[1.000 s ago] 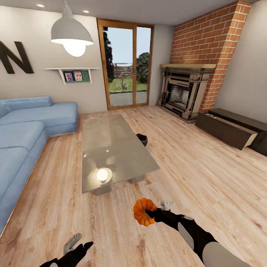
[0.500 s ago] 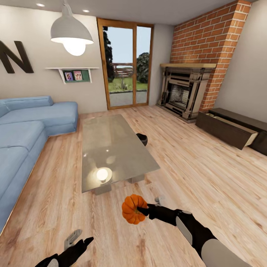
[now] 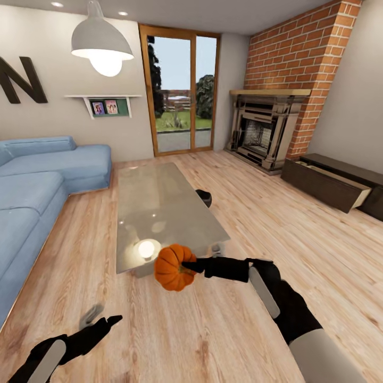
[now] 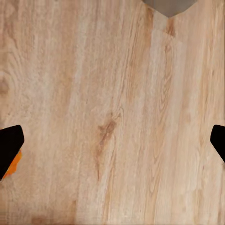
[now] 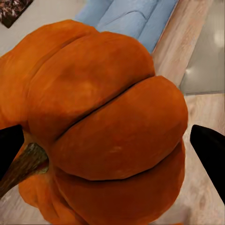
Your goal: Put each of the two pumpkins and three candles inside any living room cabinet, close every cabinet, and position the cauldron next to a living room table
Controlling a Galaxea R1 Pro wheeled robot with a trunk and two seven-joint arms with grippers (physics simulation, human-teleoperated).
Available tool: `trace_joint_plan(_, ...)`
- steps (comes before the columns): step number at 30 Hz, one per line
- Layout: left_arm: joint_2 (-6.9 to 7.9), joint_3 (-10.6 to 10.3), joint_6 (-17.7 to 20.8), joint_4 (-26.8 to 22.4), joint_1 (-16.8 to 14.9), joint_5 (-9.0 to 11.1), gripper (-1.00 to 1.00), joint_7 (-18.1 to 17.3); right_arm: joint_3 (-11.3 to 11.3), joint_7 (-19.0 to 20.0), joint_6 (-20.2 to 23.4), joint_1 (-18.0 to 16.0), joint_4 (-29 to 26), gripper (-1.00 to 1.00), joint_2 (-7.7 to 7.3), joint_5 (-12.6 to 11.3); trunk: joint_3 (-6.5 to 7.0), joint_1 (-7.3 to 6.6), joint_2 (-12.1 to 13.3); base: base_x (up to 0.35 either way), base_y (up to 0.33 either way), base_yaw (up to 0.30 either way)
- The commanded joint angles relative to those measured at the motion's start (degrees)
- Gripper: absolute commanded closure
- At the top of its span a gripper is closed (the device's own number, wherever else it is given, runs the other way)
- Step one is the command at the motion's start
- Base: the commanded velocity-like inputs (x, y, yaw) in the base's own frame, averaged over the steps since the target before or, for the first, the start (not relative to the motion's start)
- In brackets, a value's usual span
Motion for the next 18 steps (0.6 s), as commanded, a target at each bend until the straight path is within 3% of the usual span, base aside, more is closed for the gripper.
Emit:
trace_joint_plan(1,0.23,0.27,1.23,-0.18,-0.49,0.23,-1.0,-0.15,-0.9,-0.2,2.08,-0.03,-2.28,1.0,-0.08,-0.52,-0.24,0.23,-0.44,0.0,0.0,0.0)
trace_joint_plan(3,0.5,0.36,3.88,-0.45,-1.55,0.5,-1.0,-0.17,-2.19,-0.3,6.01,-0.03,-5.95,1.0,-0.07,-2.04,-0.6,0.66,-1.24,0.0,0.0,0.0)
trace_joint_plan(9,0.84,0.4,7.4,-0.02,-2.95,0.74,-1.0,-0.26,-3.18,-0.36,10.0,-0.03,-8.58,1.0,-0.07,-3.01,-1.68,1.98,-3.65,0.0,0.0,0.0)
trace_joint_plan(14,0.57,0.38,7.15,4.38,-3.12,0.33,-1.0,-0.27,-3.69,-0.39,12.56,-0.03,-9.59,1.0,-0.13,-3.18,-2.58,3.08,-5.65,0.0,0.0,0.0)
trace_joint_plan(18,0.8,0.33,4.32,7.67,-3.2,0.17,-1.0,-0.34,-4.68,-0.37,14.36,-0.03,-9.72,1.0,-0.16,-3.12,-3.3,3.96,-7.26,0.0,0.0,0.0)
